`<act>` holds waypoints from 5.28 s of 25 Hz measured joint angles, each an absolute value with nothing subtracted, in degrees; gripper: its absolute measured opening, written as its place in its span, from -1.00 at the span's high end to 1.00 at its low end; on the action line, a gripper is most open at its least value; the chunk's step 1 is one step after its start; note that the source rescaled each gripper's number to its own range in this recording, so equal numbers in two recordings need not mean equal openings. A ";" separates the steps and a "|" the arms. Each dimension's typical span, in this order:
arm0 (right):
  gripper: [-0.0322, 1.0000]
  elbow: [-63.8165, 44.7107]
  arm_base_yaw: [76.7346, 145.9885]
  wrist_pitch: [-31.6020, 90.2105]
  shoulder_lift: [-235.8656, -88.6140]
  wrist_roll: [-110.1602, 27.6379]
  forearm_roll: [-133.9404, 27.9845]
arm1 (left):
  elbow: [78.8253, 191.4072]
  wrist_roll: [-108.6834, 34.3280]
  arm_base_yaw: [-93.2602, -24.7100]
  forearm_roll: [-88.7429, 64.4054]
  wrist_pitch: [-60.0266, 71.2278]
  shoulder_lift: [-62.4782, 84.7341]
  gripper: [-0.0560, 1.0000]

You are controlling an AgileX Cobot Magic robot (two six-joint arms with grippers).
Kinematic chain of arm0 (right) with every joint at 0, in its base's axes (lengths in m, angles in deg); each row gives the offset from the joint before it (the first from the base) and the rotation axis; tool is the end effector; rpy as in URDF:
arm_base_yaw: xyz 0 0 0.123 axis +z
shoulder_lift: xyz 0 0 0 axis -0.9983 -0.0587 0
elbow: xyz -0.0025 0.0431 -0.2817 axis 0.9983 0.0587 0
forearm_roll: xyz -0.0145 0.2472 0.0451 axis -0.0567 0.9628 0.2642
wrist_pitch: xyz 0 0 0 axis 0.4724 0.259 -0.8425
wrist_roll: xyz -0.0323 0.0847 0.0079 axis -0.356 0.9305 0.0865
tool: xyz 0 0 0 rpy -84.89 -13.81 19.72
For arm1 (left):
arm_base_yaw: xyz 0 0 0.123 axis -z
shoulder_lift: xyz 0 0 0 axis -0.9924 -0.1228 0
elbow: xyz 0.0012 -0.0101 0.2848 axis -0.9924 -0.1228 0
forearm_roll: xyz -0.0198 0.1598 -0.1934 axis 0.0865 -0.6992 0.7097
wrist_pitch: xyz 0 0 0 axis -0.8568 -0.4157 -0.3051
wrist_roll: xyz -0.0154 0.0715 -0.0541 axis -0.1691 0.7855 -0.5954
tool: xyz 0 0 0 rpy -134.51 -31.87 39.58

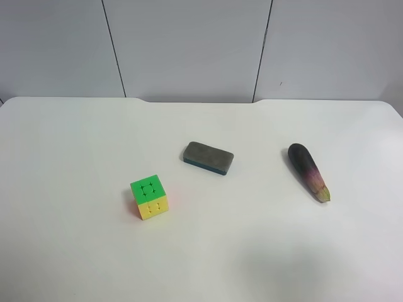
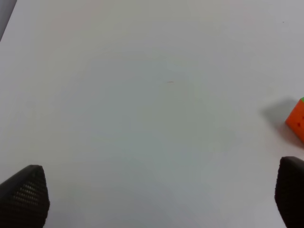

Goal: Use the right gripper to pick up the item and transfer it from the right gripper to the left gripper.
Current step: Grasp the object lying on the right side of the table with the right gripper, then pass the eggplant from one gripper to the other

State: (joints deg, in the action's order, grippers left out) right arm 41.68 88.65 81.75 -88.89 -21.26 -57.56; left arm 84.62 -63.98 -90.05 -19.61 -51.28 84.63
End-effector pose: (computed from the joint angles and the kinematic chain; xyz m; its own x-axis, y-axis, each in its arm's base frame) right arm -0.0068 0.0045 0.2775 -0.4589 -0.0385 -0.8876 -0.0904 0.9959 0.0035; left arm -0.0060 -0.0092 0.2797 -0.4395 0.0203 -0.8980 -0.0083 0.9996 0.0267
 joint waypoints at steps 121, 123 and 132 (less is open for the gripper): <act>0.94 21.19 98.35 60.35 -179.46 -30.31 -55.74 | 84.62 -63.98 -90.11 -19.61 -51.28 84.63 -0.80; 0.94 21.19 100.98 61.32 -177.57 -30.37 -55.75 | 84.62 -63.98 -90.11 -19.61 -51.28 84.63 -0.80; 0.94 21.19 111.06 65.15 -172.58 -31.64 -56.10 | 84.62 -63.98 -90.11 -19.61 -51.28 84.63 -0.80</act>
